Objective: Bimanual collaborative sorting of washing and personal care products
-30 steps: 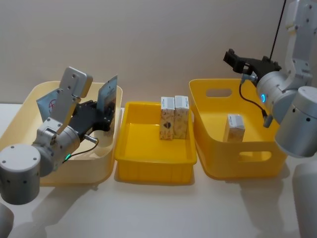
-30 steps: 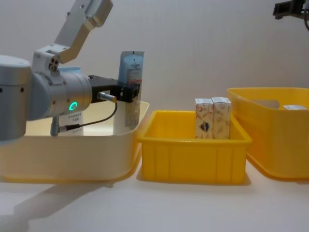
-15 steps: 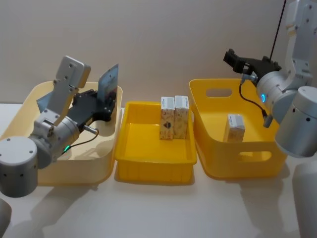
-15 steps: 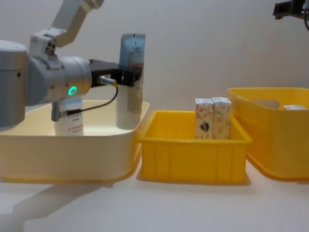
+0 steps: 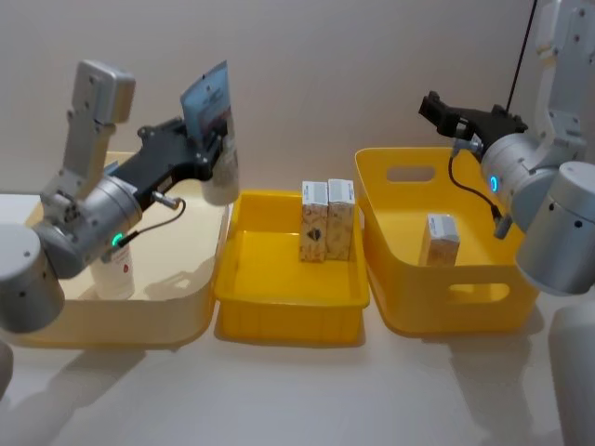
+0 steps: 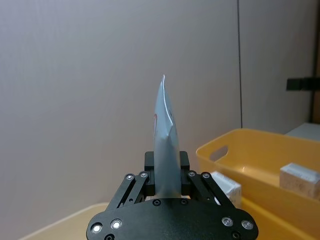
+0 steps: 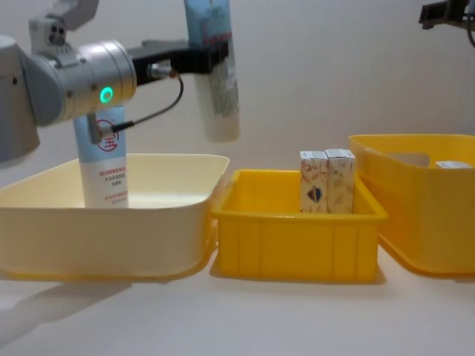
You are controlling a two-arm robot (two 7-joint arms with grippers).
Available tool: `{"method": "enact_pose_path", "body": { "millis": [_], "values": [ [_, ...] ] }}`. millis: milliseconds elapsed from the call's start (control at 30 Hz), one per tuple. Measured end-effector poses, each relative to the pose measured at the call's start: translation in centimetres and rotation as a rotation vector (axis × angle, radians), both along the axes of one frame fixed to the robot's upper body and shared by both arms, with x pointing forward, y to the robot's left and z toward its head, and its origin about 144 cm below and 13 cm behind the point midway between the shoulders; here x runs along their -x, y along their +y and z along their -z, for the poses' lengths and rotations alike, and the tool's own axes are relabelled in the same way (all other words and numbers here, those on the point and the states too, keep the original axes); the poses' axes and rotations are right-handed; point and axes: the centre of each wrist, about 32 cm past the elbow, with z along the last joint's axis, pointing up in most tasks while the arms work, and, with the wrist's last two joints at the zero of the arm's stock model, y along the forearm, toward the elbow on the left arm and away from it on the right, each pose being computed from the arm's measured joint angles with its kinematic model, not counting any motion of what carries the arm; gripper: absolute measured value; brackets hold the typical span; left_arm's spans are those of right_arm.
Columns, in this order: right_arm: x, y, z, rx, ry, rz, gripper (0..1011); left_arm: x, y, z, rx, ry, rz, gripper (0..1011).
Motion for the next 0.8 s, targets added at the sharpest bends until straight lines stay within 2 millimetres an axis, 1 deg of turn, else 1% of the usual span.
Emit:
{"method": "enact_pose_path", "body": {
  "millis": [67,167,400,600,800],
  "values": [
    [0.0,0.0,0.0,0.002,-0.004,-0.006,1001,-0.4,0.1,-0.2,0.015,-0.015,0.024,260],
    [0.0,0.1,0.0,0.012,-0.017,-0.03,1001,-1.5,0.4,-1.2,0.045,-0.053,0.078,260],
    [0.0,0.1,-0.1,0.039,-0.044,-0.096,1001,-3.5,0.5,-2.4,0.073,-0.099,0.153,260],
    [0.1,0.0,-0.2,0.065,-0.069,-0.175,1001,-4.8,0.6,-3.0,0.085,-0.121,0.197,260],
    [0.1,-0.1,-0.3,0.093,-0.086,-0.251,1001,-5.5,0.8,-3.3,0.093,-0.129,0.224,260]
  ]
}}
